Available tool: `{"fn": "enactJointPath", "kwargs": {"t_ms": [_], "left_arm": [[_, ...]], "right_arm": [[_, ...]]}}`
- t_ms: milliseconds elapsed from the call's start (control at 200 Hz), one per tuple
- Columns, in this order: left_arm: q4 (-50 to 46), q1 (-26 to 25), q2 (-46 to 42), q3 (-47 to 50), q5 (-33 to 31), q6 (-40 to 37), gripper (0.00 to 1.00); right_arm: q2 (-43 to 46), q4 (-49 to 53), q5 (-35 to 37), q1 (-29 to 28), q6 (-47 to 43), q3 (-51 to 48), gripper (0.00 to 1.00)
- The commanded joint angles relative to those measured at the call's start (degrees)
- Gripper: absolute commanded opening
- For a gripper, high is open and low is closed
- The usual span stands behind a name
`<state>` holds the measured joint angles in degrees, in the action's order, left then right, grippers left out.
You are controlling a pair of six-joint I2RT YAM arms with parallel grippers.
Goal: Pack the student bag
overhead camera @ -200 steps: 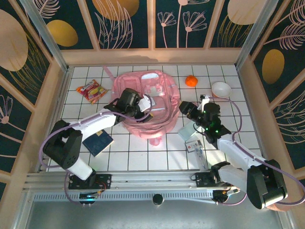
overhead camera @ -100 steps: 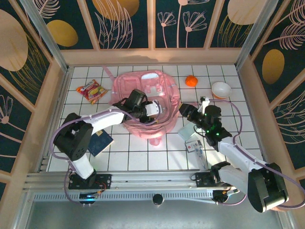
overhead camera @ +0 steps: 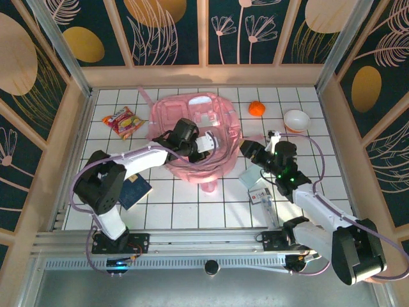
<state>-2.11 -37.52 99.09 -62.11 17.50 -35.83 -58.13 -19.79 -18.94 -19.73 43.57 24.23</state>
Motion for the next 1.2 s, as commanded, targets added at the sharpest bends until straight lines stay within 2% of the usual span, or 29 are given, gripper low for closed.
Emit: {"fn": "enactJointPath", "kwargs": {"t_ms": [0, 170, 305, 495, 886, 1111, 1156, 1196], "left_arm": [[2.46, 0.87, -6.04, 0.47, 3.36, 1.81, 0.00], [2.00, 3.57, -10.10, 0.79, 6.37, 2.26, 0.00], [2.55, 3.86, -11.62, 2.24, 6.46, 1.15, 0.00], [3.63, 3.91, -12.85, 3.86, 8.03, -0.58, 0.00], [7.12, 3.86, -14.80, 8.13, 12.05, -4.79, 0.00], [7.85, 3.92, -15.54, 9.14, 12.78, -5.74, 0.00], [8.29, 3.86, -15.76, 9.49, 13.20, -5.63, 0.00], [8.67, 3.78, -15.72, 9.78, 13.52, -5.54, 0.00]], "right_arm": [[-2.46, -1.55, -6.55, 2.20, 4.64, 0.61, 0.57], [-6.65, -6.82, -13.66, 2.28, 10.70, 2.37, 0.56], [-10.08, -14.08, -18.12, 1.58, 20.47, 3.94, 0.56], [-12.30, -9.29, -17.65, 0.50, 24.34, 8.09, 0.57], [-22.77, -17.06, -18.98, -4.81, 32.94, 11.02, 0.53], [-29.76, -20.82, -20.18, -7.15, 35.16, 13.99, 0.47], [-30.40, -20.90, -20.01, -7.54, 35.27, 14.28, 0.43], [-30.87, -20.82, -19.83, -7.88, 35.10, 14.59, 0.35]]}}
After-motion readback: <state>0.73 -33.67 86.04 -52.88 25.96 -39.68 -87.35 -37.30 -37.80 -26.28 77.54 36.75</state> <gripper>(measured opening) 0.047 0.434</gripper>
